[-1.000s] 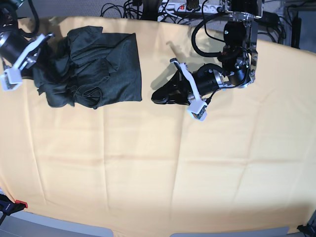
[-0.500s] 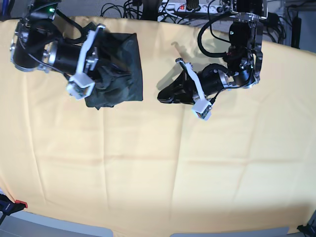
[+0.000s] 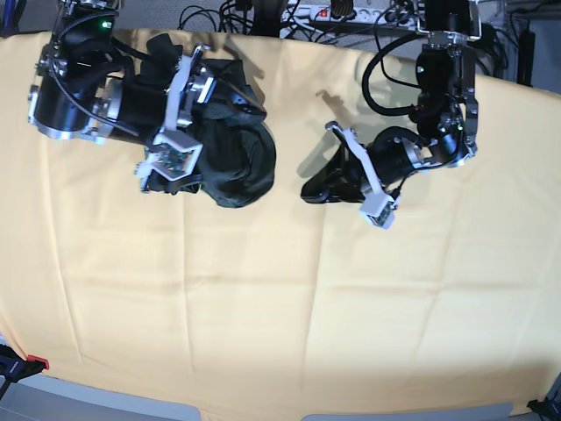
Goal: Fold the T-shirt properly
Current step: 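Fold the held end over the stack toward the left gripper with the right gripper, then press and tuck the folded bundle's edges with the right gripper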
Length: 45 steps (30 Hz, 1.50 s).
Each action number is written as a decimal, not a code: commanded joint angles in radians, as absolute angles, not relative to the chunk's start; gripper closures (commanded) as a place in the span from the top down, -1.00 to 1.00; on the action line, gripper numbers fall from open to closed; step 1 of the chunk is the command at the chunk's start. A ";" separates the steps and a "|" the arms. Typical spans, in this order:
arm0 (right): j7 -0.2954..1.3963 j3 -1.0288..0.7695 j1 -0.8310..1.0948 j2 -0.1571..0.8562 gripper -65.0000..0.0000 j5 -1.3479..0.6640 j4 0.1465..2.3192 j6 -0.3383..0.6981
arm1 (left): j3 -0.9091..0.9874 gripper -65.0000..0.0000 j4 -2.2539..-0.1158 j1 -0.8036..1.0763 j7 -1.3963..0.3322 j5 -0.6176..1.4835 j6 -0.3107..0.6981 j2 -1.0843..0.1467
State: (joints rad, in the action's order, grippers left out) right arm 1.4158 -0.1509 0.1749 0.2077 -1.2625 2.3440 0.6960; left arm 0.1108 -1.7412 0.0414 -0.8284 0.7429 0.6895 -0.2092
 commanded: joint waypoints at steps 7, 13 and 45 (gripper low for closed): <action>1.396 -0.117 0.175 0.213 0.43 -1.349 2.330 0.698 | 0.126 -0.87 -1.760 0.033 -0.802 0.767 0.698 -0.219; 1.396 0.088 0.174 0.214 0.43 -1.216 2.234 0.698 | 0.126 -0.87 -1.760 0.033 -0.801 0.767 0.698 -0.219; 1.289 0.174 0.219 0.379 0.43 -0.893 2.284 0.698 | 0.126 -0.87 -1.760 0.033 -0.801 0.775 0.698 -0.219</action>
State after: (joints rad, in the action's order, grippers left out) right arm 1.3056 0.1761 0.2264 0.3714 -0.8928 2.2654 0.6952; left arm 0.1238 -1.7412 0.0494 -0.8268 0.7517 0.6895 -0.2157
